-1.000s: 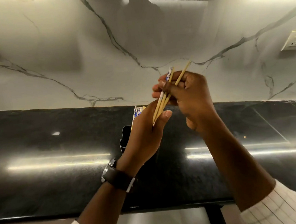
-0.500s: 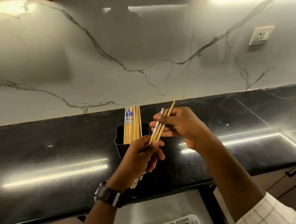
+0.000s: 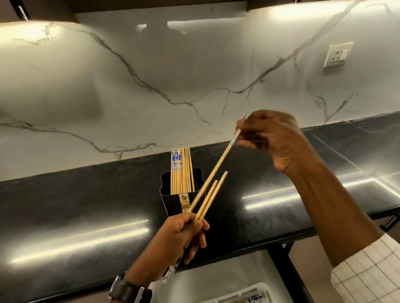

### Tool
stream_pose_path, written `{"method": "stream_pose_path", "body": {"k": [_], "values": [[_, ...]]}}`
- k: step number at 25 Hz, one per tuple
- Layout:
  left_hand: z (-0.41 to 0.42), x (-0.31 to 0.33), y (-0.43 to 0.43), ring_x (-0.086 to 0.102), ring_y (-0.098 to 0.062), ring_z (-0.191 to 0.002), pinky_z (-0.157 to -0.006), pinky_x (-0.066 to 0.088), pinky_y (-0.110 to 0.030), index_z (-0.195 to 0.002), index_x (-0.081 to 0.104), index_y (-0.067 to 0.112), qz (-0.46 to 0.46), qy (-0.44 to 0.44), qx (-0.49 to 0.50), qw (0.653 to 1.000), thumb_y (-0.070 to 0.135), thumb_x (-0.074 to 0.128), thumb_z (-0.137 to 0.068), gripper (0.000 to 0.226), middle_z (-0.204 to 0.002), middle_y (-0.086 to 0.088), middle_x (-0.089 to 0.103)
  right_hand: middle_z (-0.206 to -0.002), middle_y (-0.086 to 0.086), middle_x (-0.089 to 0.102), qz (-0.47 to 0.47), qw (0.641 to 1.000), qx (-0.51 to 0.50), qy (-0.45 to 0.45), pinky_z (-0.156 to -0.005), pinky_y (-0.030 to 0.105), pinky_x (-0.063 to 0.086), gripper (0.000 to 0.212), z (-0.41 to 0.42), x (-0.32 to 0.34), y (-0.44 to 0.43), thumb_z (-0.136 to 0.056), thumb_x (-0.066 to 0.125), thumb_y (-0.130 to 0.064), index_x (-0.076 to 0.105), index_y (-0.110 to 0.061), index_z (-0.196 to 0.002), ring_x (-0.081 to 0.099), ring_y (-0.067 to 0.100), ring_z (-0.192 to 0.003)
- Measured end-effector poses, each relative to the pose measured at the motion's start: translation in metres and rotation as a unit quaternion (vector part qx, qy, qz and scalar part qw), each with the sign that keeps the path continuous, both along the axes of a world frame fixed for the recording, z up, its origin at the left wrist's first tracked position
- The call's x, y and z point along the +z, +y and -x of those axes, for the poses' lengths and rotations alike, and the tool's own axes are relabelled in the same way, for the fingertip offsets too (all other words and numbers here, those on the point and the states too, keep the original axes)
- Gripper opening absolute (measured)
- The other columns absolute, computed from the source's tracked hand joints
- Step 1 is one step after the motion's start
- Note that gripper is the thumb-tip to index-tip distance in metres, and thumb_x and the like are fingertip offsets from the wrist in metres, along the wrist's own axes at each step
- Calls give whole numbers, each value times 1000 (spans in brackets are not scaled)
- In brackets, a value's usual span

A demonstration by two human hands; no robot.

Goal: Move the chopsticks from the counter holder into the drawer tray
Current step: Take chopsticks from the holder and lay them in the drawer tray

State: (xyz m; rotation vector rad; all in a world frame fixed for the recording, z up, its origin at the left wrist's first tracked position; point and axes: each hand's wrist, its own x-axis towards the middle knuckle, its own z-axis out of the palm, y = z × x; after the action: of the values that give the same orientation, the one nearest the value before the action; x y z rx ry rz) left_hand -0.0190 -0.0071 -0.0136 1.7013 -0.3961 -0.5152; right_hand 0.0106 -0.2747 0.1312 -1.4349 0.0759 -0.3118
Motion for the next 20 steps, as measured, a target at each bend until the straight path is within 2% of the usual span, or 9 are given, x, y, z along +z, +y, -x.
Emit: {"method": "stream_pose_path", "body": {"k": [2, 3, 6, 8, 10, 13, 15, 18, 20], "values": [[6, -9, 7, 65, -22, -59, -53, 54, -31, -111, 63, 3, 77, 82, 100, 989, 23, 46, -105, 27, -87, -18, 73, -92, 15, 81, -93, 991, -84, -55, -69, 30, 64, 14, 14, -2, -2, -82, 82, -8, 75, -7, -95, 80, 29, -88], [8, -11, 5, 71, -25, -67, -58, 58, -34, -115, 61, 2, 154, 141, 149, 967, 22, 45, -106, 28, -92, -21, 75, -94, 14, 81, -144, 981, -108, -71, -71, 29, 64, 14, 22, -12, 6, -83, 79, -3, 73, -7, -96, 80, 29, -91], [5, -5, -13, 76, -39, -97, -74, 63, -44, -122, 55, 2, 386, 249, 235, 857, 15, 42, -107, 24, -110, -28, 75, -103, 17, 79, -248, 962, -103, -56, -78, 30, 63, 15, 53, -69, 54, -86, 74, 1, 68, -4, -98, 78, 31, -99], [3, 1, -26, 74, -42, -104, -80, 63, -49, -125, 52, 3, 452, 264, 265, 810, 14, 42, -107, 24, -114, -30, 73, -101, 16, 79, -225, 967, -117, 18, -75, 27, 63, 17, 78, -115, 92, -85, 79, -6, 69, -6, -99, 79, 27, -95], [4, 0, -35, 74, -40, -103, -82, 62, -50, -127, 54, 4, 464, 265, 296, 791, 14, 42, -107, 25, -113, -27, 74, -92, 5, 81, -159, 974, -135, 92, -67, 22, 61, 11, 98, -151, 120, -83, 80, -10, 74, -14, -91, 78, 20, -89], [10, -9, -38, 78, -30, -94, -76, 64, -44, -127, 57, 6, 454, 256, 348, 779, 13, 44, -106, 25, -104, -19, 79, -83, -1, 81, -120, 964, -142, 189, -66, 24, 62, 14, 115, -183, 138, -86, 77, -3, 78, -17, -86, 78, 21, -85], [16, -20, -40, 77, -25, -88, -76, 62, -41, -128, 57, 5, 433, 228, 388, 781, 13, 46, -105, 27, -97, -13, 76, -83, 9, 81, -235, 923, -143, 269, -73, 34, 65, 7, 118, -187, 138, -92, 72, -6, 78, -8, -92, 77, 27, -88], [40, -43, -54, 77, -25, -91, -79, 61, -38, -122, 61, 13, 306, 115, 429, 842, 18, 47, -105, 22, -94, -7, 77, -88, 24, 69, -437, 820, -139, 343, -102, 51, 54, 26, 122, -186, 135, -104, 54, -16, 67, 7, -107, 66, 36, -94], [66, -63, -70, 78, -23, -91, -82, 62, -42, -117, 61, 17, 223, 61, 393, 890, 22, 47, -105, 19, -95, -7, 78, -82, 26, 72, -448, 810, -122, 359, -97, 52, 55, 35, 123, -191, 132, -108, 42, -18, 66, 7, -108, 68, 37, -89]]}}
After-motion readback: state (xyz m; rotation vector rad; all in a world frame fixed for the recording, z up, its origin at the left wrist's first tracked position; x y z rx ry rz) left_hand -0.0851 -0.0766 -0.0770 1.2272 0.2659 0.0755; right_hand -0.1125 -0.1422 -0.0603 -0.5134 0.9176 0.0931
